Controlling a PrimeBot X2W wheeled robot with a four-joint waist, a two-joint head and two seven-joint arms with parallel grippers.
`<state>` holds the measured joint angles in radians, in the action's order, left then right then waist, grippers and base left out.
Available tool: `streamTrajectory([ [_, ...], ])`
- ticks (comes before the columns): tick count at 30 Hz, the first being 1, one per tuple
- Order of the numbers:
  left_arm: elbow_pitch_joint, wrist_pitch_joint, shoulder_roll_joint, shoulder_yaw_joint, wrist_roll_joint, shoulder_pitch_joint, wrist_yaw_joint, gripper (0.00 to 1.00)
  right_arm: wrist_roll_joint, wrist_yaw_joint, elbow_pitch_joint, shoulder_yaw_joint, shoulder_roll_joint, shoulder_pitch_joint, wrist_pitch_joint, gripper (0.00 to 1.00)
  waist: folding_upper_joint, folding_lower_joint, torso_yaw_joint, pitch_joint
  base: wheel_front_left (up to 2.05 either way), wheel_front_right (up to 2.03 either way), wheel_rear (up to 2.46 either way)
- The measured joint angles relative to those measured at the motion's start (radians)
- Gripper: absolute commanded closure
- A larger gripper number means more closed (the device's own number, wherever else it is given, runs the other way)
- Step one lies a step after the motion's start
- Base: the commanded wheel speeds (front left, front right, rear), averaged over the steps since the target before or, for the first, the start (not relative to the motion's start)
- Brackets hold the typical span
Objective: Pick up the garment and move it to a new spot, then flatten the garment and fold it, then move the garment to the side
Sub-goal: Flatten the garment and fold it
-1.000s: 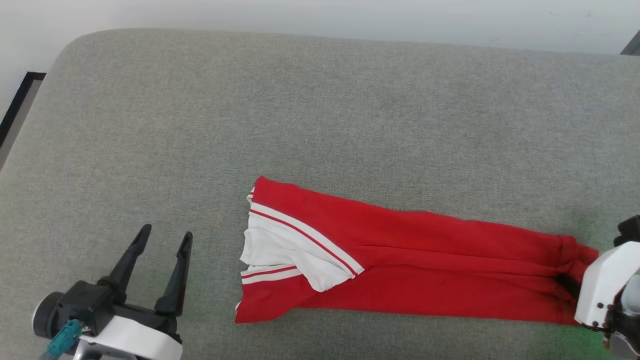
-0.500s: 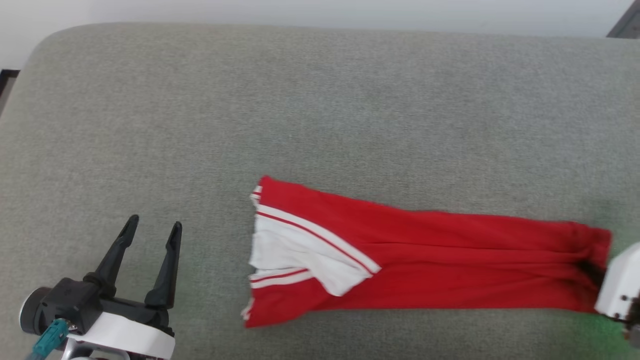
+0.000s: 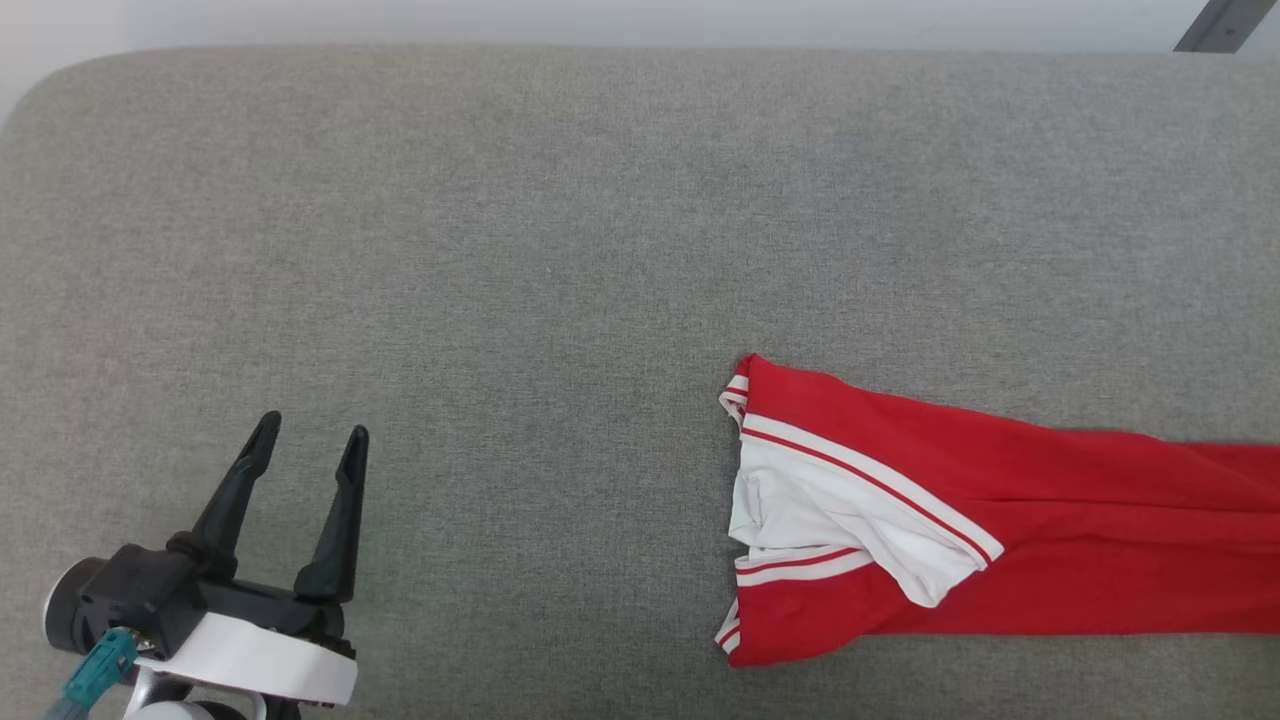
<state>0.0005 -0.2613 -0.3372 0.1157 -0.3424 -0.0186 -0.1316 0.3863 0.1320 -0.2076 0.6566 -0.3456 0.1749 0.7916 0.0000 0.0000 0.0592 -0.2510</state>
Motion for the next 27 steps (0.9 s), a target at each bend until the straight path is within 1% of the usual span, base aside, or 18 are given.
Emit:
streamTrajectory([
  [3,-0.013,0.0,0.01,-0.003,-0.011,0.0,0.0,0.0,0.014,0.0,0.019,-0.002,-0.002,-0.003,0.01,1.0,0.0,0.0,0.0,0.008,0.0,0.0,0.0],
  [6,-0.014,0.0,0.015,-0.003,-0.011,0.003,0.0,0.0,0.031,0.0,0.067,-0.053,-0.013,-0.043,0.028,1.0,0.0,0.0,0.002,0.019,0.0,0.0,0.0],
  [11,-0.016,0.0,0.018,-0.01,-0.017,0.024,0.0,0.0,0.08,-0.001,0.177,-0.154,0.002,-0.096,0.051,1.0,0.0,0.0,0.006,0.037,0.0,0.0,0.0],
  [16,-0.008,0.0,0.022,-0.008,-0.019,0.035,0.0,0.0,0.129,-0.001,0.327,-0.31,0.027,-0.126,0.087,1.0,0.0,0.0,0.017,0.051,0.0,0.0,0.0],
  [19,-0.005,0.0,0.022,-0.01,-0.017,0.04,0.0,0.0,0.142,-0.001,0.396,-0.416,0.035,-0.132,0.104,1.0,0.0,0.0,0.026,0.055,0.0,0.0,0.0],
  [24,0.002,0.0,0.026,-0.005,-0.015,0.042,0.0,0.0,0.153,-0.001,0.455,-0.583,0.057,-0.129,0.126,1.0,0.0,0.0,0.043,0.06,0.0,0.0,0.0],
  [27,0.002,0.0,0.026,0.002,-0.017,0.042,0.0,0.0,0.153,-0.001,0.465,-0.676,0.066,-0.095,0.129,1.0,0.0,0.0,0.053,0.059,0.0,0.0,0.0],
])
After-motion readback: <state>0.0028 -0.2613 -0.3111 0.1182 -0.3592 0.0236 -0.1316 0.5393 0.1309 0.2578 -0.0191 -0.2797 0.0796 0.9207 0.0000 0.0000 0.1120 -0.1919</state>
